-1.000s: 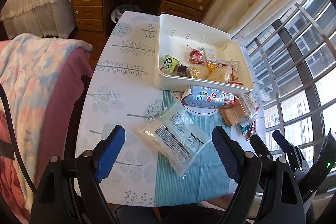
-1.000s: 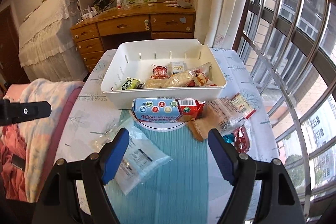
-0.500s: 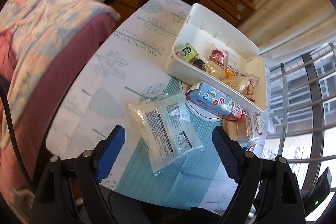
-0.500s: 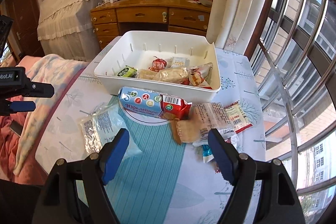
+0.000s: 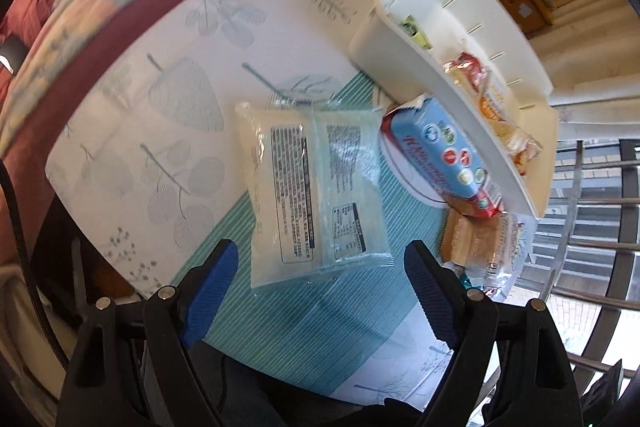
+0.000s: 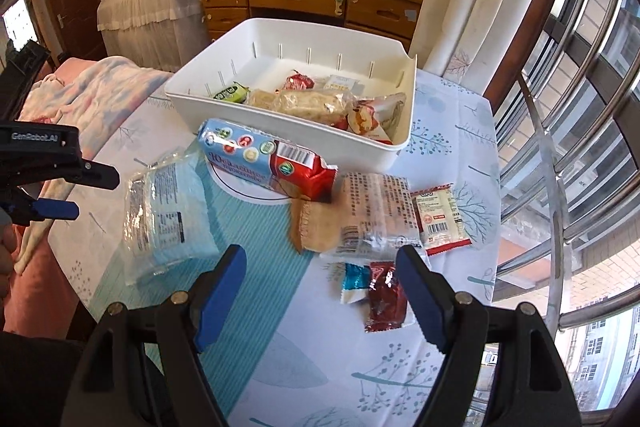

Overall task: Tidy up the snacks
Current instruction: 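Grasp the large clear printed bag with the left tool while the right tool grasps the clear bread bag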

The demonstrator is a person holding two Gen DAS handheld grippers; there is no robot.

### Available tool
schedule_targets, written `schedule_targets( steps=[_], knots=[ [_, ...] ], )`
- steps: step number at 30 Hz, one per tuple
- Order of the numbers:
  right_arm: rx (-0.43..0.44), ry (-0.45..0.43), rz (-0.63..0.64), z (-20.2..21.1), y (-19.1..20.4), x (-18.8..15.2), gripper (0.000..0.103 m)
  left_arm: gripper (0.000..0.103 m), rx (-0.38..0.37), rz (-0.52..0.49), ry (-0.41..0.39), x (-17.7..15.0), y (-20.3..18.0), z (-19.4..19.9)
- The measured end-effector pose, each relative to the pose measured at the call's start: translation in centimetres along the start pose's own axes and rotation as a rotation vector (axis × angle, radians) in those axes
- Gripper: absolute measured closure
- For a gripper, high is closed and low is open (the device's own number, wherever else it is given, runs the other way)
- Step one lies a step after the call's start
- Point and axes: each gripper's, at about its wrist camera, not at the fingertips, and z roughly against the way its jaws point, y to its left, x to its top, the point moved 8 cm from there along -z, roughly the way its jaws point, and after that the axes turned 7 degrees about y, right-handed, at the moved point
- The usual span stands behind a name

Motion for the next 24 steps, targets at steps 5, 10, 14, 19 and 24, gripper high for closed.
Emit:
schedule_targets(
  steps=[5,10,14,19,24],
  knots=[
    [-0.006,0.012,0.01,-1.0,-1.3,-0.2,0.025,0.013,0.031,0.064,0.045,0.1,0.2,-2.7],
    [-0.011,0.028,0.006,-2.2,-2.7,-0.5,0.025,0.012,0.07,0.076,0.072,0.5,-0.3,-5.1],
    [-0.011,0.049,-0.01,-3.6,-3.7,-0.7,0.025,0.011,0.118,0.073,0.091,0.8,-0.4,-7.1],
    [0.009,0.068,-0.025,-5.3,-4.3,-0.6,0.025,0.011,0.174,0.071,0.109,1.1,-0.5,-9.3],
    [0.028,0.07,-0.04,-7.0,-4.7,0.1,0.025,0.011,0.199,0.101,0.098,1.7,-0.3,-10.5]
  ],
)
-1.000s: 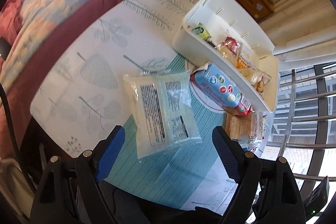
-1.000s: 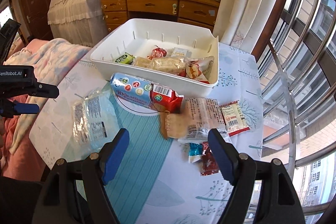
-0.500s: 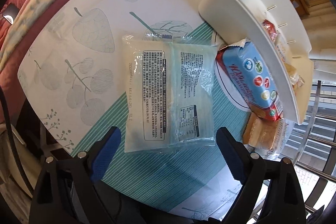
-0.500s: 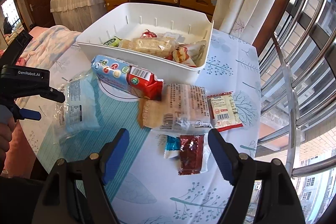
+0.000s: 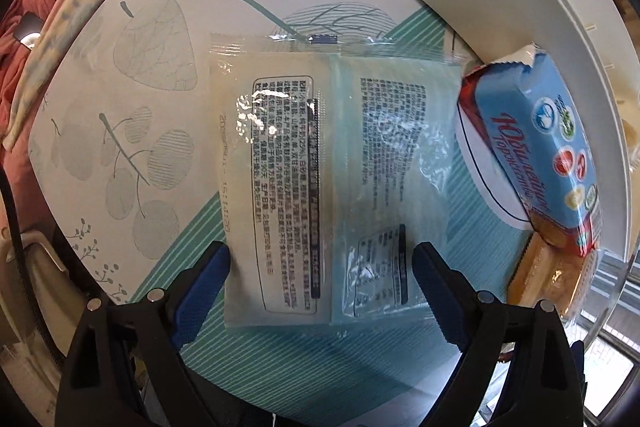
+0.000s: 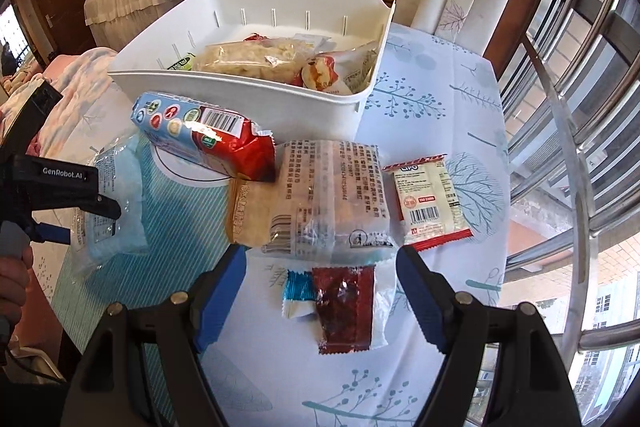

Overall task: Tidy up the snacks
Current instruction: 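Grasp the large clear printed bag with the left tool while the right tool grasps the clear bread bag, then lift both held bags off the table toward the white tray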

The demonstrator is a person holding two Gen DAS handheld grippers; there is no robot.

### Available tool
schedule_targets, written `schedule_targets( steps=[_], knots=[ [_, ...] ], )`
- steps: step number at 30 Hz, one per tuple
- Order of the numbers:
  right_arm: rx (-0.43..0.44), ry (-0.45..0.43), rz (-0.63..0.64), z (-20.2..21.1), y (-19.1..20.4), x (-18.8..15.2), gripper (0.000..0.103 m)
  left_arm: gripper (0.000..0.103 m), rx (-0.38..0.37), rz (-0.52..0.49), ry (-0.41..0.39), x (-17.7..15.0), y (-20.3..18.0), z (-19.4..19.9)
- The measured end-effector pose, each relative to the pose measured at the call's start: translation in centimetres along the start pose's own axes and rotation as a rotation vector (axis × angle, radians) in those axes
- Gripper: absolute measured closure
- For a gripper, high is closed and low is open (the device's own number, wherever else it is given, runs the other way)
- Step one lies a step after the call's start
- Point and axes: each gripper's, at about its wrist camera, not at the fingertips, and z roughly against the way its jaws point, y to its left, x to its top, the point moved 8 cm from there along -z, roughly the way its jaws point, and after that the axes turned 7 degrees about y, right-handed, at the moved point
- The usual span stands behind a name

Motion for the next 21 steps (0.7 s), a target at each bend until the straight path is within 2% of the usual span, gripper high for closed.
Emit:
schedule_targets(
  steps=[5,15,21],
  knots=[
    [-0.003,0.001,0.003,-1.4,-0.1,0.7,0.019,0.011,-0.006,0.007,-0.014,1.2,0.4,0.1],
    [0.001,0.0,0.004,-4.7,-0.6,1.9,0.019,0.005,-0.007,0.016,0.02,4.4,-0.4,-0.3],
    [0.008,0.0,-0.005,-6.0,-0.6,2.5,0.018,0.004,0.001,0.032,0.012,5.7,-0.5,-0.5]
  ],
)
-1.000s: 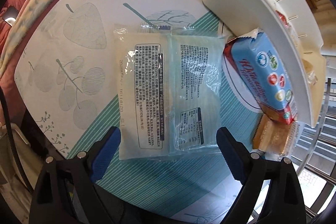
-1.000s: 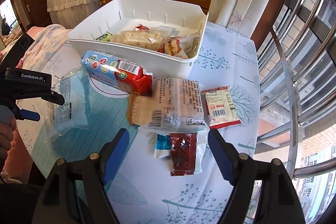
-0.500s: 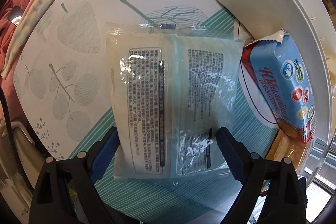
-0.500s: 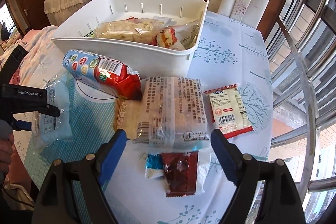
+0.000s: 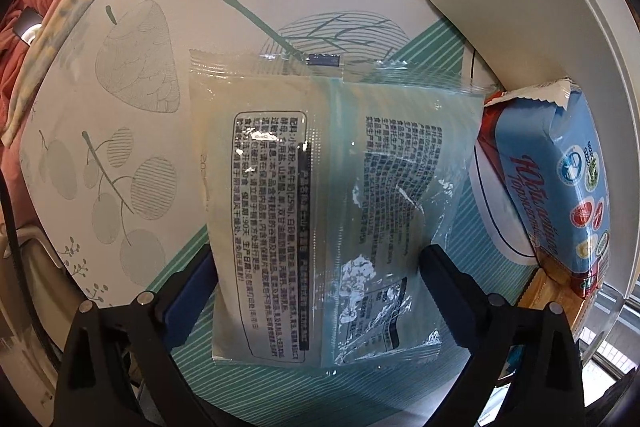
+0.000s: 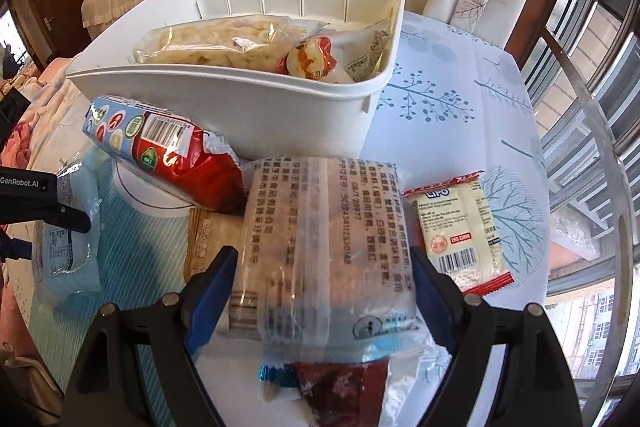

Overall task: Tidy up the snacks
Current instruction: 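Lift both held bags off the table toward the white tray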

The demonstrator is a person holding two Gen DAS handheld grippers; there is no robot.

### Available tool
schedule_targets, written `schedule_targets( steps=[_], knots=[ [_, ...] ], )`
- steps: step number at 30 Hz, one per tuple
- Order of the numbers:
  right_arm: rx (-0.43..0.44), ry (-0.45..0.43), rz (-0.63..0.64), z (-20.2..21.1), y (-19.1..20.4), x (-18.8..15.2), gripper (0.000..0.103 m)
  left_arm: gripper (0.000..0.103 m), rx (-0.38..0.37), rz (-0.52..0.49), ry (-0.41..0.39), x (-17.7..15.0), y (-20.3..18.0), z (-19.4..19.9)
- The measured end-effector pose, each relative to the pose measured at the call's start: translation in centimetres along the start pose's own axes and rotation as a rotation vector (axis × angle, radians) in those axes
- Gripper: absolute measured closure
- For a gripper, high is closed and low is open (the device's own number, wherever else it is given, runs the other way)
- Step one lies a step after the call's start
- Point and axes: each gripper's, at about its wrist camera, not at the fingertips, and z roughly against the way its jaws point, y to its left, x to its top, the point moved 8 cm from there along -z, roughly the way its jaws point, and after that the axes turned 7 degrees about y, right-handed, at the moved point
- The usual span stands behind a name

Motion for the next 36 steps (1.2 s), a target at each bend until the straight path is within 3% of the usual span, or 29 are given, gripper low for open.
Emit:
schedule_targets(
  steps=[10,20,36],
  knots=[
    [0.007,0.029,-0.019,-0.1,-0.3,0.2,0.024,0.0,0.038,-0.004,-0.037,-0.8,-1.2,-1.0],
    [0.0,0.105,-0.091,0.8,-0.6,-0.6,0.028,0.01,0.039,-0.056,-0.074,-3.2,-1.1,-0.9],
    [-0.011,0.043,-0.196,5.6,-2.3,-0.8,0.028,0.012,0.063,-0.139,0.035,-8.1,1.0,-0.4]
  ],
)
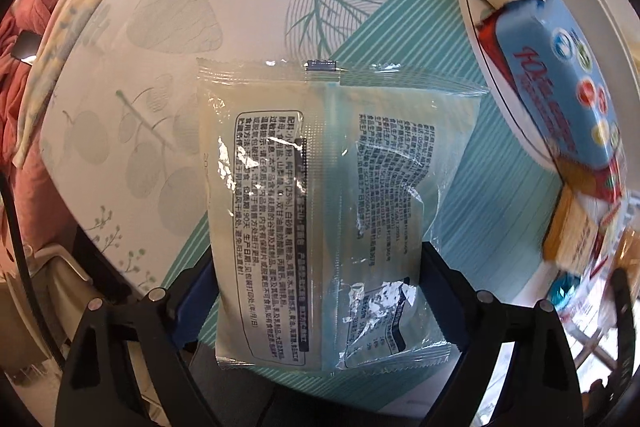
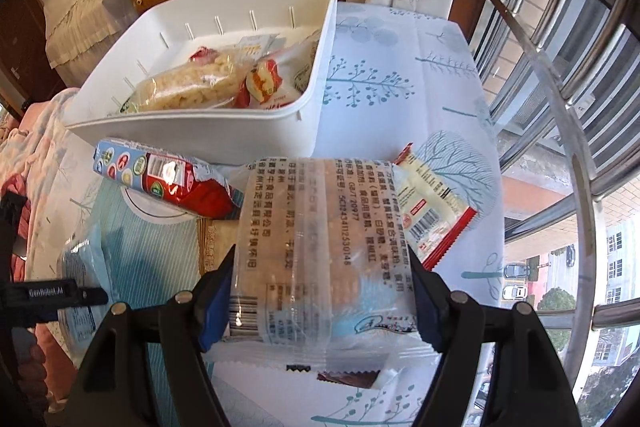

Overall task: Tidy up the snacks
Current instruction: 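Lift both held bags off the table toward the white tray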

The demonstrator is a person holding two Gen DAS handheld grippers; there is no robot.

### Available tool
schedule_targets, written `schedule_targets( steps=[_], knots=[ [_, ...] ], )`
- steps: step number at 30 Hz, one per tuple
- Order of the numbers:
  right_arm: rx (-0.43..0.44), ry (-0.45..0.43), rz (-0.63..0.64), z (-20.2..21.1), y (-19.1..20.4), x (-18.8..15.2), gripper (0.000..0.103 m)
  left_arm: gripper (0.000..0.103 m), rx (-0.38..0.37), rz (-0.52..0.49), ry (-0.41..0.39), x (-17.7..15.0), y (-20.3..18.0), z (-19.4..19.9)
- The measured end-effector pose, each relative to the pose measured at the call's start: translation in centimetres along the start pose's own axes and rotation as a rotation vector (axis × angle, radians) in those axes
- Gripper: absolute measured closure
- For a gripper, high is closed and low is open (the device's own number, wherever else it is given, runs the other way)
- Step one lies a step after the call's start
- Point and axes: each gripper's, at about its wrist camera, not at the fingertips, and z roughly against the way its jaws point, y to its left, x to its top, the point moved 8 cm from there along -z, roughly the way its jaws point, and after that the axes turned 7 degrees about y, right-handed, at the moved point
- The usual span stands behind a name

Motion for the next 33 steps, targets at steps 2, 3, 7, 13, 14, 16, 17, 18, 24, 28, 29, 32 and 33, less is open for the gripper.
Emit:
schedule_targets(
  steps=[2,3,7,13,14,16,17,18,24,28,29,32,33],
  knots=[
    [0.004,-0.017,-0.016,0.8,-0.2,0.2,0.028,0.012,-0.004,-0.011,-0.001,-0.2,-0.2,0.7],
    [0.005,-0.025,-0.023,1.1,-0.3,0.3,0.028,0.012,-0.006,-0.02,-0.007,-0.2,-0.1,1.4],
    [0.009,-0.069,-0.049,2.6,-0.6,0.8,0.028,0.012,-0.007,-0.054,-0.03,0.3,0.1,4.2],
    [0.005,-0.146,-0.064,5.1,-0.4,2.0,0.028,0.012,0.014,-0.162,-0.075,0.0,-1.5,9.2],
    [0.005,-0.156,-0.068,5.4,-0.4,2.2,0.028,0.012,0.015,-0.185,-0.083,0.0,-2.1,10.1],
    [0.008,-0.179,-0.076,6.3,-0.3,2.7,0.028,0.012,0.021,-0.229,-0.102,-0.2,-2.7,11.9],
    [0.009,-0.192,-0.079,6.8,-0.2,3.0,0.028,0.012,0.023,-0.252,-0.114,-0.1,-2.9,12.9],
    [0.01,-0.21,-0.08,7.3,0.0,3.3,0.028,0.012,0.023,-0.274,-0.125,0.1,-3.1,13.7],
    [0.0,-0.29,-0.087,9.8,1.0,5.1,0.028,0.012,0.014,-0.409,-0.202,1.2,-5.7,19.1],
    [-0.007,-0.342,-0.083,11.0,2.2,6.2,0.028,0.012,-0.003,-0.482,-0.254,2.2,-7.2,22.0],
    [-0.012,-0.351,-0.081,11.2,2.5,6.5,0.028,0.012,-0.009,-0.505,-0.275,2.6,-7.6,22.9],
    [-0.009,-0.378,-0.087,11.7,3.5,7.3,0.028,0.012,-0.015,-0.542,-0.303,3.7,-8.7,24.5],
    [-0.006,-0.388,-0.09,11.8,3.9,7.6,0.028,0.012,-0.022,-0.553,-0.298,4.1,-8.9,24.9]
  ],
)
